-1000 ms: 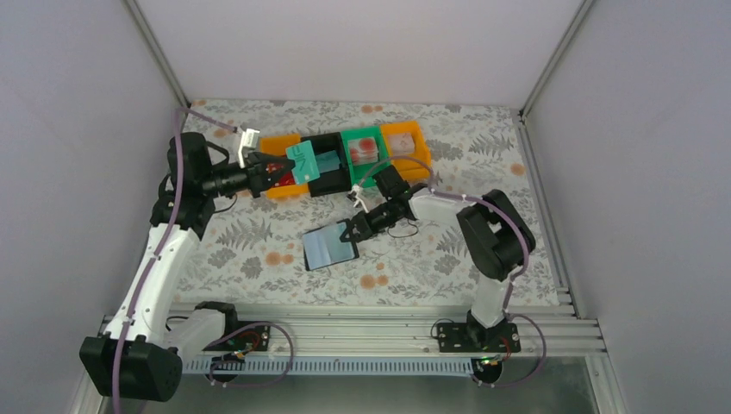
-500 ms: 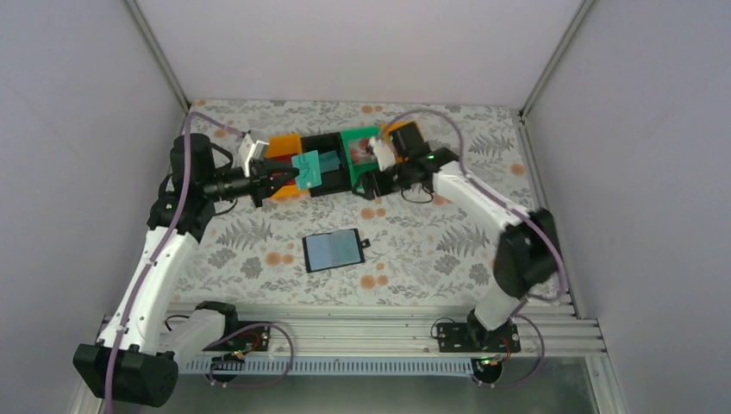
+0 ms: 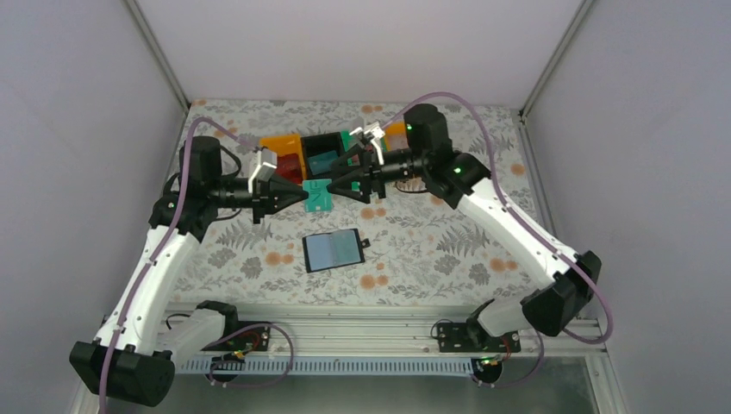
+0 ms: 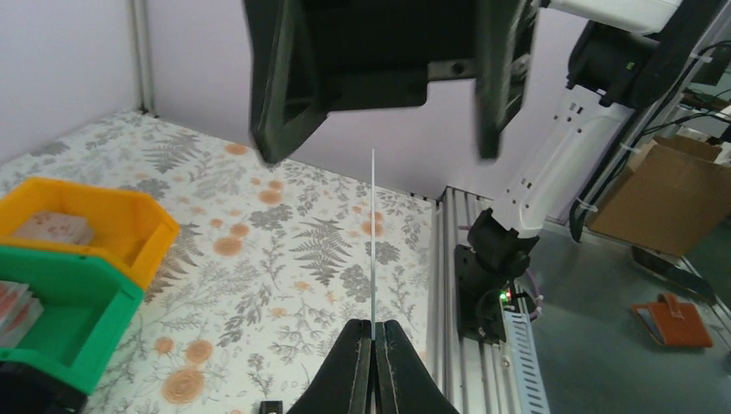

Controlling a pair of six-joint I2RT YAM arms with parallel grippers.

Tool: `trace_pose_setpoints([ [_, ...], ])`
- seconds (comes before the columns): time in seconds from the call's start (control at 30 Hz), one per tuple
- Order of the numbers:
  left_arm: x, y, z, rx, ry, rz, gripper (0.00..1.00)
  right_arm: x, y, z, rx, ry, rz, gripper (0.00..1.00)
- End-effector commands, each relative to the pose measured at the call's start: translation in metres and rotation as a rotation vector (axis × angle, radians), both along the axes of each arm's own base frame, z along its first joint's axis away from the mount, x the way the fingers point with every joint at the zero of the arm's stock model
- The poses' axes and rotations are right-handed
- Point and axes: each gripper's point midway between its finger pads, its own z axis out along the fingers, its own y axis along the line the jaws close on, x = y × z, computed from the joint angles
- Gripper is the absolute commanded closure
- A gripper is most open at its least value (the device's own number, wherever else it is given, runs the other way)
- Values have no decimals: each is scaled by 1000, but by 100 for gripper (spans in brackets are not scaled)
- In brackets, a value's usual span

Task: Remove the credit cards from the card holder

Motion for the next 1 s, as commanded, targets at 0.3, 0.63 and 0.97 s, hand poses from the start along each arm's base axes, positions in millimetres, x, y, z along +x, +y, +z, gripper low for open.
trace_pose_setpoints([
  [0.3, -9, -4, 11, -25, -29, -65, 98, -15, 20, -34, -67, 77, 106, 95],
  [0.63, 69, 33, -23, 81, 128, 435, 11, 43, 18, -57, -88, 239, -109, 96],
  [0.97, 102, 136, -75, 134, 290, 1011, 0, 230, -42, -139, 202, 938, -1103, 96],
])
